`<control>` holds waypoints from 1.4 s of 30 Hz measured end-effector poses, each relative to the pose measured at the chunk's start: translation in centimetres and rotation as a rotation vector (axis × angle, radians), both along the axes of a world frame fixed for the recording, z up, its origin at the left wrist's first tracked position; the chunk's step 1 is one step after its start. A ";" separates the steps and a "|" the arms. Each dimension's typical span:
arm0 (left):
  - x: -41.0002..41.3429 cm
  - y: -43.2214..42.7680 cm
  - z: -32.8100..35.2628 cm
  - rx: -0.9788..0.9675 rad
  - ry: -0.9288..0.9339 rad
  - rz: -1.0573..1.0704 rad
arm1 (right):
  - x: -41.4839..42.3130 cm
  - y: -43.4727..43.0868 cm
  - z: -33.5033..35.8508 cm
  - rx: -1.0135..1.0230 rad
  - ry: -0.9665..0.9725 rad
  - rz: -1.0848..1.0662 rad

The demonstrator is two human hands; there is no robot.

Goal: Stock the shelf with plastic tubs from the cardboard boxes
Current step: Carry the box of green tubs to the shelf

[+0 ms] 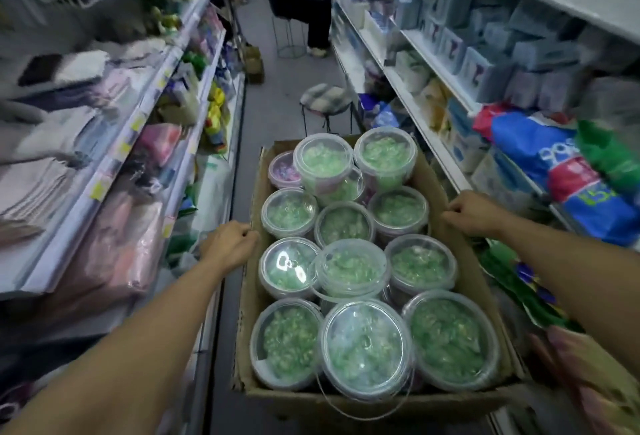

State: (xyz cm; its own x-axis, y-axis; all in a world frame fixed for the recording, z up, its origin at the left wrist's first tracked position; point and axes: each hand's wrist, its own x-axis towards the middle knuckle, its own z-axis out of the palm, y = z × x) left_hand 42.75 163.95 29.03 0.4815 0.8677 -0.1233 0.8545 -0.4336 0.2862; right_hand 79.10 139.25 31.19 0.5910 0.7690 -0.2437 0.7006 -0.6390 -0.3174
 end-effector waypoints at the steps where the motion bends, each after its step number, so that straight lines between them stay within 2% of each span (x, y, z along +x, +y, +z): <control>1: 1.4 2.5 0.1 -0.007 0.002 0.006 | 1.4 2.6 0.2 -0.003 -0.009 0.002; 6: 8.7 14.9 0.3 -0.020 0.008 0.035 | 8.9 15.1 0.4 0.034 -0.039 0.057; 13: 21.0 31.5 -1.6 -0.019 -0.058 0.029 | 21.9 32.1 -1.8 0.020 -0.023 0.018; 23: 37.8 53.5 -2.8 -0.053 -0.019 0.050 | 38.9 55.1 -1.4 -0.019 -0.035 0.015; 28: 45.8 65.1 -3.7 -0.015 0.010 0.057 | 46.9 66.8 -3.4 -0.015 -0.005 -0.006; 33: 53.6 77.8 -5.9 -0.064 -0.018 0.019 | 54.0 78.2 -5.2 -0.039 0.004 -0.041; 42: 64.9 92.7 -11.2 -0.091 0.074 0.057 | 64.2 94.3 -9.4 -0.103 0.013 -0.054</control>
